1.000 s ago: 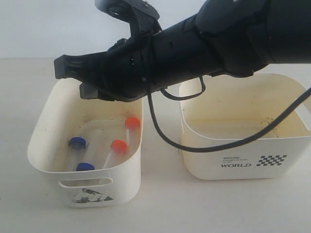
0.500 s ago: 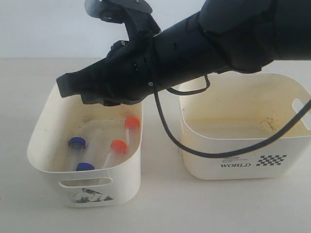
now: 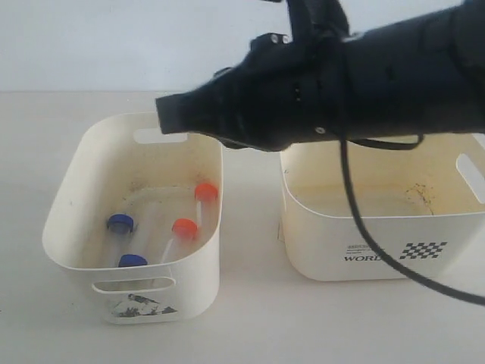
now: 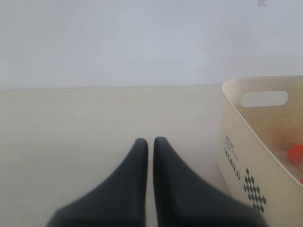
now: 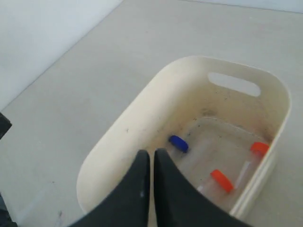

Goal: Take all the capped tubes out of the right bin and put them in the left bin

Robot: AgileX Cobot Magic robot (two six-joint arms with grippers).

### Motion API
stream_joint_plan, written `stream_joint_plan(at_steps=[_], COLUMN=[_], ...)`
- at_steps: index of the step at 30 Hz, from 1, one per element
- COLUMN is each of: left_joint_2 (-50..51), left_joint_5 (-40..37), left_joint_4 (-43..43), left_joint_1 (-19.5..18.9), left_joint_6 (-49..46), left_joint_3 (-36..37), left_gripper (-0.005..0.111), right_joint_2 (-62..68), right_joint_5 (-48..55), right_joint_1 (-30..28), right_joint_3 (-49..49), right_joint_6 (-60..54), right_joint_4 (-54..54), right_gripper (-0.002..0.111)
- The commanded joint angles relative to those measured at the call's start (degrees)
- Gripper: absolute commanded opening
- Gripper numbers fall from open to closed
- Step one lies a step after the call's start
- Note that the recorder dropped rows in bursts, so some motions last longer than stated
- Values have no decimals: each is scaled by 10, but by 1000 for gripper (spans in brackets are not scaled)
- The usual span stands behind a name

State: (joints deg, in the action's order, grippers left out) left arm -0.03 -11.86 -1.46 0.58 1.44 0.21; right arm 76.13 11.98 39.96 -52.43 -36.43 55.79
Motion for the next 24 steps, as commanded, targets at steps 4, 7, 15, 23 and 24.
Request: stream_joint_plan(at_steps=[4,7,15,23,24], left_joint_2=[0,0,0,0,0], left_joint_5=[3,3,3,3,3], left_joint_4=[4,4,4,4,4], left_joint_1=[0,0,0,0,0], left_joint_6=[5,5,5,5,5], left_joint_3=[-2,-2,-2,-2,-2], left_gripper=[4,4,4,4,4], right_joint_2=[-109,-150,-287,-517,-542], right_joint_5=[-49,-39,-35,-40,-42], right_joint_1=[-18,-63,-211,-328,-338], right_joint_3=[132,183,316,446,462], right_joint_6=[-13,12,60,59,59], right_joint_4=[-4,-1,6,5,5], right_gripper=[3,3,3,3,3])
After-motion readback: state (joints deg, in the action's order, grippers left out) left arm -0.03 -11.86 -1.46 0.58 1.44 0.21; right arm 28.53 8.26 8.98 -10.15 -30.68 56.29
